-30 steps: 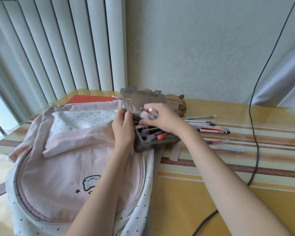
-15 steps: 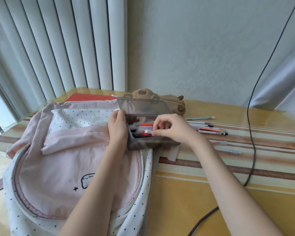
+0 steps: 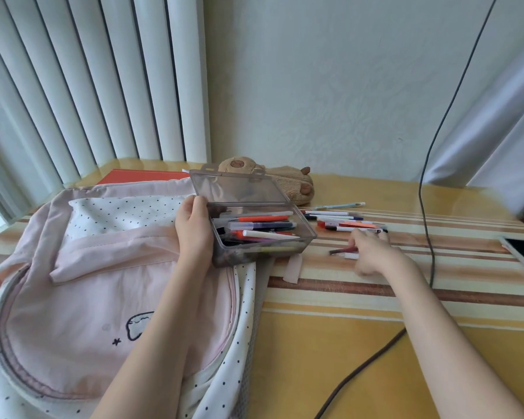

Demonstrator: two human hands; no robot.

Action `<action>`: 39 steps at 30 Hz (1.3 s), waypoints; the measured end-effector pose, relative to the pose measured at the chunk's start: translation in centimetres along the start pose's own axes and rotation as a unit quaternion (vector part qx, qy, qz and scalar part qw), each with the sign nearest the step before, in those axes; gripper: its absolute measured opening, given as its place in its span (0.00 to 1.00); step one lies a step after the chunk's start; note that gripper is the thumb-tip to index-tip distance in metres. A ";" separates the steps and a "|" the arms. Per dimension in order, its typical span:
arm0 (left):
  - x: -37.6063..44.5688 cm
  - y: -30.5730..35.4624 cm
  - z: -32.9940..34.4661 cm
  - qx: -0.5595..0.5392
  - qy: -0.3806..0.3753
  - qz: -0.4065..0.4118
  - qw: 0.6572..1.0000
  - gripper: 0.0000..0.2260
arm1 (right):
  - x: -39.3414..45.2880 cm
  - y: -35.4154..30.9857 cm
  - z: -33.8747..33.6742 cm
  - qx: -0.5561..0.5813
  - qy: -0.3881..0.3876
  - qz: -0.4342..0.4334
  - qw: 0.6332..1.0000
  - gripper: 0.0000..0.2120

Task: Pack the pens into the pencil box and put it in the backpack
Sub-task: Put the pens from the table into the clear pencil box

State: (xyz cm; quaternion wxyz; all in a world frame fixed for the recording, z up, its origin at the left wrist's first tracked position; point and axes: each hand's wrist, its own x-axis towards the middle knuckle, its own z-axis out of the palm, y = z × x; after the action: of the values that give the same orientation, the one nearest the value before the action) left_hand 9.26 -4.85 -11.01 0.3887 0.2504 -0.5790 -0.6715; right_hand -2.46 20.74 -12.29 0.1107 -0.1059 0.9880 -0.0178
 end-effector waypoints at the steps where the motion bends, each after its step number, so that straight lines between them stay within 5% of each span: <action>1: 0.1 -0.1 0.0 0.002 0.001 0.000 1.000 0.09 | 0.3 0.2 0.4 -0.011 0.018 -0.010 1.000 0.17; 3: 0.0 -0.1 0.1 -0.001 0.002 0.000 1.000 0.10 | 0.6 0.2 0.6 -0.030 0.054 -0.036 0.997 0.12; 13: 0.2 -0.1 0.2 -0.002 -0.013 -0.022 1.000 0.08 | 2.5 0.3 -0.6 -0.031 -0.016 -0.049 0.998 0.08; 19: 0.3 -0.3 0.1 0.001 -0.017 -0.024 1.000 0.05 | 3.9 0.4 0.2 0.016 0.060 -0.115 0.991 0.08; 23: 0.2 -0.2 0.3 -0.003 -0.010 -0.018 1.000 0.08 | 5.3 0.0 1.3 0.066 0.235 -0.168 0.955 0.08; 27: 0.3 -0.4 0.4 -0.004 -0.009 -0.012 1.000 0.10 | 6.9 -0.2 1.8 0.052 0.135 -0.151 0.978 0.29; 34: 0.7 -0.9 0.2 0.012 -0.015 -0.008 1.000 0.07 | 8.9 -1.4 0.2 -0.019 0.092 -0.091 0.991 0.22; 39: 0.6 -0.9 0.3 0.007 -0.011 -0.004 1.000 0.10 | 7.4 -1.1 1.2 0.018 0.140 -0.120 0.983 0.22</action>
State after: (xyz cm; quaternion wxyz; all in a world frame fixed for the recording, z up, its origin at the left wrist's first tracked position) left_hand 8.44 -5.13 -11.70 0.3781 0.2484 -0.5871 -0.6713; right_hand -9.01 18.06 -14.94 -0.0297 -0.2182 0.9734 -0.0634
